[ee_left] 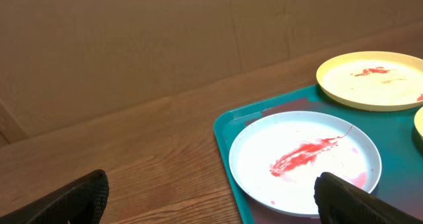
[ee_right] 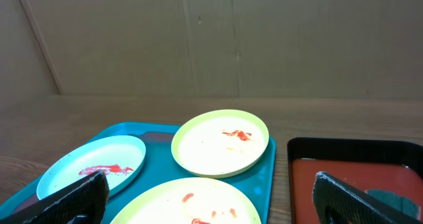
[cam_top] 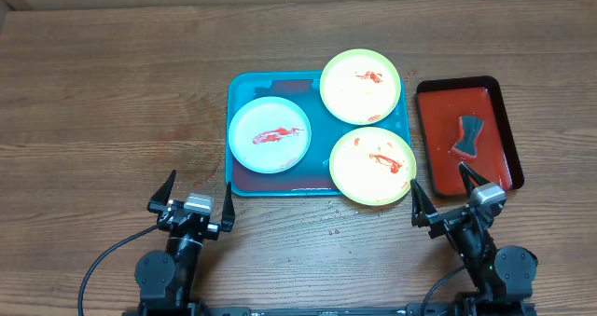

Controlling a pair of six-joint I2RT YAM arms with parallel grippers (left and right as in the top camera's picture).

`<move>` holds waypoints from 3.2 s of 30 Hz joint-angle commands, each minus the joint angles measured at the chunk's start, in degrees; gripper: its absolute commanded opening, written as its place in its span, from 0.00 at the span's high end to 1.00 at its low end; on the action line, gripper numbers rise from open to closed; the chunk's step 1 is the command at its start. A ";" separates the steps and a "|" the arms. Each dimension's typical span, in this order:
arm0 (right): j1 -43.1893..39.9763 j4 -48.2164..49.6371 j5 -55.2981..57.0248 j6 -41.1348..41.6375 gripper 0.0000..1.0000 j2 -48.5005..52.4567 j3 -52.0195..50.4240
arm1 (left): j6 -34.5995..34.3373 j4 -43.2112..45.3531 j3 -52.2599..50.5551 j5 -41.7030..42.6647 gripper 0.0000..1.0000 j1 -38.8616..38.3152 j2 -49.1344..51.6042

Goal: Clean dirty plates on tray and stack at the side

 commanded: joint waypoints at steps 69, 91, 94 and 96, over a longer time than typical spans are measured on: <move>0.33 1.64 -0.28 -0.20 0.00 -0.52 2.21 | -0.22 2.25 1.38 0.24 0.00 0.35 -0.70; 0.33 -24.83 -0.28 -0.22 0.00 25.99 39.12 | -5.44 -23.89 45.55 6.38 0.00 -0.15 37.77; 0.33 -31.98 -0.28 -0.20 0.00 34.99 48.13 | -5.40 -31.93 55.12 6.19 0.00 -1.70 46.45; 0.33 -37.62 -0.28 -0.22 0.00 41.53 54.66 | -5.40 -37.40 61.66 5.62 0.00 -3.19 52.24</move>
